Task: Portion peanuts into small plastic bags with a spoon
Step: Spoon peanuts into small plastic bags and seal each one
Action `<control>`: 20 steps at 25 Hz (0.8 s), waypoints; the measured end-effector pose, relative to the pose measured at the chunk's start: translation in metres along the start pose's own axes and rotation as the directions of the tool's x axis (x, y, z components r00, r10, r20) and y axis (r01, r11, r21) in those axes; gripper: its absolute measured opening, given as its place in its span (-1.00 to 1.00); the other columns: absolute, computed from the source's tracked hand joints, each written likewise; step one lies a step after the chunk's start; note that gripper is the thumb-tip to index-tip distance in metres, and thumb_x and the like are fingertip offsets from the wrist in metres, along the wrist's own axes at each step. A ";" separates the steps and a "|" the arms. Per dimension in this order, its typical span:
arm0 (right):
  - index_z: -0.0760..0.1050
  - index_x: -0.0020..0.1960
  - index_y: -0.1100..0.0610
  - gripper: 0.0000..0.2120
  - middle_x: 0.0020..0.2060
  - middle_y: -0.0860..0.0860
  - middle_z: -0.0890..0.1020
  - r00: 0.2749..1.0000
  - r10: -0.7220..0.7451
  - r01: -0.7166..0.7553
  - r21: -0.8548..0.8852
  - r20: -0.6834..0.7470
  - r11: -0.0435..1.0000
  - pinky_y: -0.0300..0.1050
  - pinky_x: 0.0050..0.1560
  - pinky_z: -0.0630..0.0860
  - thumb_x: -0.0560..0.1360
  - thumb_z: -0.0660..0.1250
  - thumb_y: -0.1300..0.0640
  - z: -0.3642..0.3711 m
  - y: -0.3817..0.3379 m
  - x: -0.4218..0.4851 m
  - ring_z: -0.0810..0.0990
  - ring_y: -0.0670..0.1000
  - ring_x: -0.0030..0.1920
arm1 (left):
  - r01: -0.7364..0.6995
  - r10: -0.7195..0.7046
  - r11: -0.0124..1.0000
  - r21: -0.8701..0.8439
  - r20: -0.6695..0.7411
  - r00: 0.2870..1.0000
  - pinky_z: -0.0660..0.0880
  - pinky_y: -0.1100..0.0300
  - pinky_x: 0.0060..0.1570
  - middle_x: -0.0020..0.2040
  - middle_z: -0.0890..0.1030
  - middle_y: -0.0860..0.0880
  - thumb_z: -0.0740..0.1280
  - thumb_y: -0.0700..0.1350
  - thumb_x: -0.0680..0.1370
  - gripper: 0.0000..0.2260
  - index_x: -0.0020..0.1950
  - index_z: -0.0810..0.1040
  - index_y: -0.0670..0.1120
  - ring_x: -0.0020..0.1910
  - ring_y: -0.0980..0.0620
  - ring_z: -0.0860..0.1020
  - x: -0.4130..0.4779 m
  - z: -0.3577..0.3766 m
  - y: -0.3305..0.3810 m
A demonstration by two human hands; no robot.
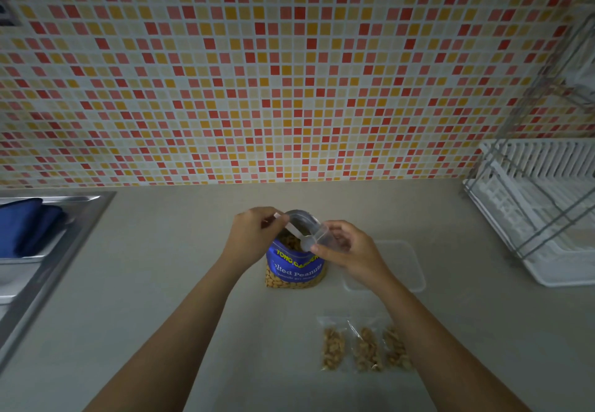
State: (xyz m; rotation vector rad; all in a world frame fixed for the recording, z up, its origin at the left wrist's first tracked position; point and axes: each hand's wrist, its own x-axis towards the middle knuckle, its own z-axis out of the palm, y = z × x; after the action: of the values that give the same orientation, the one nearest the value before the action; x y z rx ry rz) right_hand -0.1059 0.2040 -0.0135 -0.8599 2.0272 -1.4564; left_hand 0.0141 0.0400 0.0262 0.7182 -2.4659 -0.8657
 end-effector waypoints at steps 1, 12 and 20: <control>0.50 0.12 0.01 -0.46 0.03 -0.06 0.64 1.000 0.001 -0.001 0.012 0.007 1.000 -0.27 0.02 0.48 0.21 0.55 -0.10 -0.001 0.001 0.000 0.60 -0.07 0.07 | -0.049 0.048 0.999 -0.010 -0.057 0.997 0.45 0.28 -0.23 -0.18 0.68 -0.09 0.30 -0.09 0.53 -0.82 -0.02 0.66 -0.13 -0.26 0.03 0.56 0.001 -0.001 0.001; 0.48 0.13 -0.07 -0.50 0.05 -0.11 0.63 0.998 0.019 -0.018 -0.002 0.068 1.000 -0.23 0.06 0.50 0.24 0.54 -0.09 -0.005 0.005 -0.001 0.58 -0.12 0.09 | -0.058 0.057 0.995 0.076 0.018 0.998 0.45 0.21 -0.27 -0.28 0.66 -0.17 0.27 -0.17 0.54 -0.82 -0.08 0.63 -0.21 -0.31 -0.09 0.58 0.003 0.007 -0.004; 0.47 0.15 -0.08 -0.48 0.10 -0.11 0.61 0.995 0.004 -0.003 -0.008 0.095 1.000 -0.16 0.17 0.50 0.24 0.54 -0.09 -0.006 0.007 -0.003 0.56 -0.13 0.14 | 0.433 -0.446 0.811 -0.393 0.062 0.893 0.62 -0.01 -0.07 -0.38 0.64 -0.11 0.27 -0.18 0.53 -0.75 -0.33 0.61 -0.11 -0.38 -0.03 0.58 0.004 0.012 -0.005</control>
State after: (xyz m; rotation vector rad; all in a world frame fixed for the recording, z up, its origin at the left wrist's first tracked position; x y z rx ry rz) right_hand -0.1095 0.2115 -0.0180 -0.9111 1.9652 -1.3797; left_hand 0.0064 0.0398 0.0153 1.1565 -2.0117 -1.4598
